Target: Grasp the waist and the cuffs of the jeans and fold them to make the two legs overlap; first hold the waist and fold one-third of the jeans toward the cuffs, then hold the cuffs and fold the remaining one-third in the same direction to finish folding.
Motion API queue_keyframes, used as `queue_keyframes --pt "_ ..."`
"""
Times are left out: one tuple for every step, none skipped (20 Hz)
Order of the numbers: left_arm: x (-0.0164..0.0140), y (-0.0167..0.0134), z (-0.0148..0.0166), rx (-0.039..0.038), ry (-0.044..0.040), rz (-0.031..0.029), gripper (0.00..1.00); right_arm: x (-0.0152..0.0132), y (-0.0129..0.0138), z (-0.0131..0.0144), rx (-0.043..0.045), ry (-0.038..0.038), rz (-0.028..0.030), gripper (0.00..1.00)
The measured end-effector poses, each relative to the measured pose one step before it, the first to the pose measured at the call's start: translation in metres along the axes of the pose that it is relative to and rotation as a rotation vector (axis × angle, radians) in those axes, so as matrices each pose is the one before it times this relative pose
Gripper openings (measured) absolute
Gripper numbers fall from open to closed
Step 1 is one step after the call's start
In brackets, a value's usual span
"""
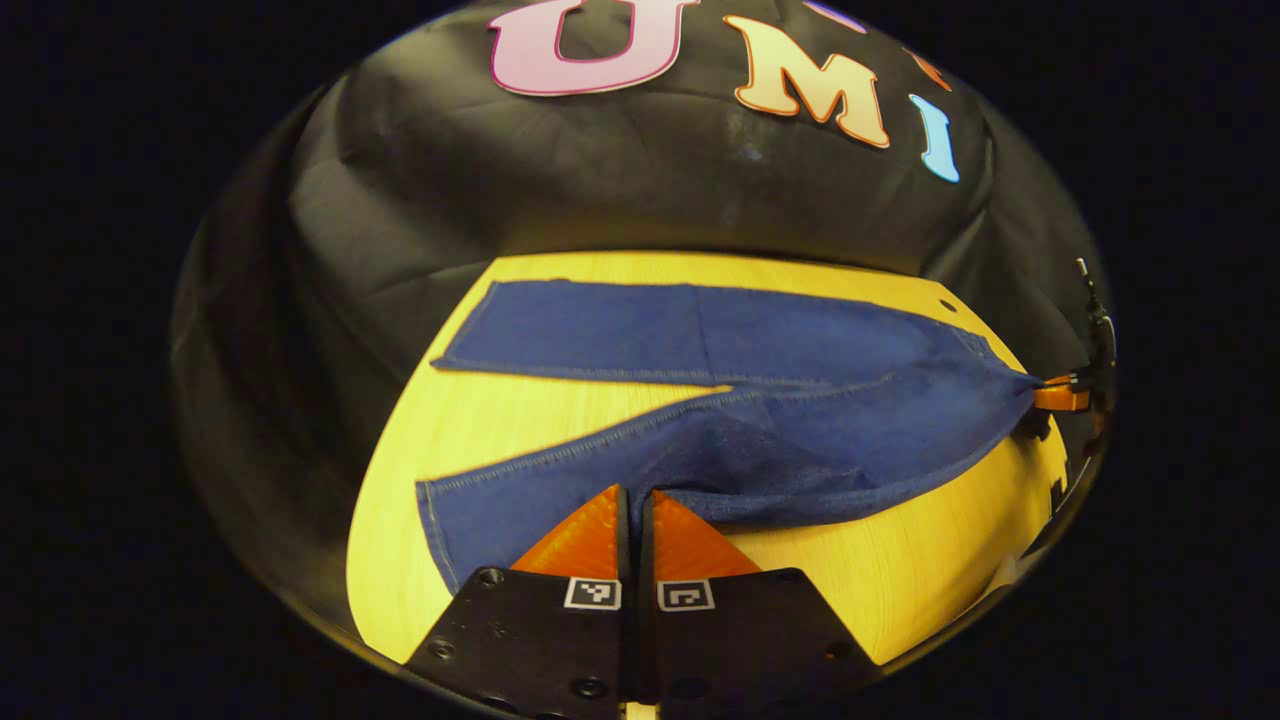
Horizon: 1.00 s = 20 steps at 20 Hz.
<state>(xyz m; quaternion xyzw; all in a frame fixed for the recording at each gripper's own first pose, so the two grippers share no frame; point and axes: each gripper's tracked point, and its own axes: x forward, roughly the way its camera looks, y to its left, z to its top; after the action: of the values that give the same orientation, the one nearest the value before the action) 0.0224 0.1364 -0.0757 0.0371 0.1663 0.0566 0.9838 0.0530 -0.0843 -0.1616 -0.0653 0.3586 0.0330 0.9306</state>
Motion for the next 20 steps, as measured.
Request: queue_keyframes --pt "0.00963 0.00282 0.01889 0.01496 -0.02261 0.01609 0.00 -0.00042 -0.00255 0.01555 0.01137 -0.01837 -0.00543 0.04" --pt "0.01336 0.00527 0.01880 0.01616 -0.01612 0.01542 0.00 0.00661 -0.00358 0.01433 0.01356 -0.01973 -0.00184 0.04" --pt "0.01047 0.00342 0.01511 0.01763 -0.01920 0.00956 0.00 0.00411 -0.00186 0.01060 0.01155 -0.01212 -0.00147 0.04" --pt "0.01097 0.00244 0.01736 0.01844 -0.01154 0.00854 0.00 0.00787 -0.00322 0.00880 0.00729 -0.00802 -0.00021 0.04" --pt "0.01545 0.00010 0.01377 0.01843 0.00105 0.00287 0.00 0.00858 -0.00391 0.01101 0.00423 -0.00461 -0.00191 0.04" --pt "0.01701 0.00092 0.01487 0.02557 -0.00553 0.00191 0.00 0.00898 -0.00331 0.00947 0.00040 -0.00554 -0.00122 0.04" --pt "0.01925 0.00034 0.01337 0.02728 -0.00657 0.00448 0.00 0.01128 -0.00523 0.01184 -0.00262 -0.00159 -0.00297 0.04" --pt "0.02122 0.00086 0.01190 0.02883 -0.00032 0.00423 0.00 0.01599 -0.00281 0.01501 -0.00755 -0.00852 -0.00495 0.04" --pt "0.02184 0.00118 0.01171 0.03144 0.00029 0.00651 0.00 0.01373 -0.00318 0.01449 -0.01444 -0.00960 -0.00497 0.04" --pt "0.02086 0.00251 0.01026 0.03181 0.00025 0.00916 0.00 0.01479 -0.00394 0.01154 -0.01486 -0.00685 -0.00431 0.04" --pt "0.02099 -0.00003 0.00338 0.02674 0.00498 0.00030 0.00 0.01646 -0.00436 0.00972 -0.01780 -0.00260 -0.00530 0.04" --pt "0.02282 -0.00171 0.00648 0.01705 0.00838 -0.00187 0.00 0.01970 -0.00515 0.00803 -0.01050 -0.00109 -0.00552 0.04" --pt "0.02171 -0.00080 0.00319 0.01170 0.01185 -0.00085 0.00 0.01888 -0.00332 0.00321 -0.00072 0.00840 -0.00087 0.04" --pt "0.02248 -0.00398 0.00124 0.00988 0.01061 -0.00369 0.00 0.01968 -0.00306 -0.00202 0.00890 0.01356 0.00371 0.04" --pt "0.01843 -0.00519 -0.00025 0.01663 0.01539 -0.00495 0.00 0.01884 -0.00246 -0.00763 0.01387 0.02499 0.00375 0.01" --pt "0.01494 -0.00433 -0.00631 0.03062 0.01808 -0.00489 0.00 0.01704 -0.00041 -0.01209 0.02077 0.03222 0.00458 0.04" --pt "0.01300 -0.00337 -0.00341 0.03999 0.01367 0.00251 0.00 0.01532 -0.00006 -0.00996 0.02273 0.03053 0.00825 0.04" --pt "-0.00726 -0.00268 -0.00629 0.04116 0.01706 0.00994 0.00 0.01333 -0.00351 -0.00840 0.02697 0.01303 0.00598 0.02" --pt "-0.00359 -0.00454 0.00540 0.03150 0.00192 0.00994 0.00 0.00663 -0.00175 0.00178 0.02571 -0.00767 0.00424 0.02" --pt "-0.00689 -0.00166 0.00734 0.01614 -0.00525 0.01178 0.00 -0.00004 -0.00183 0.00484 0.01553 -0.02390 0.00061 0.04"
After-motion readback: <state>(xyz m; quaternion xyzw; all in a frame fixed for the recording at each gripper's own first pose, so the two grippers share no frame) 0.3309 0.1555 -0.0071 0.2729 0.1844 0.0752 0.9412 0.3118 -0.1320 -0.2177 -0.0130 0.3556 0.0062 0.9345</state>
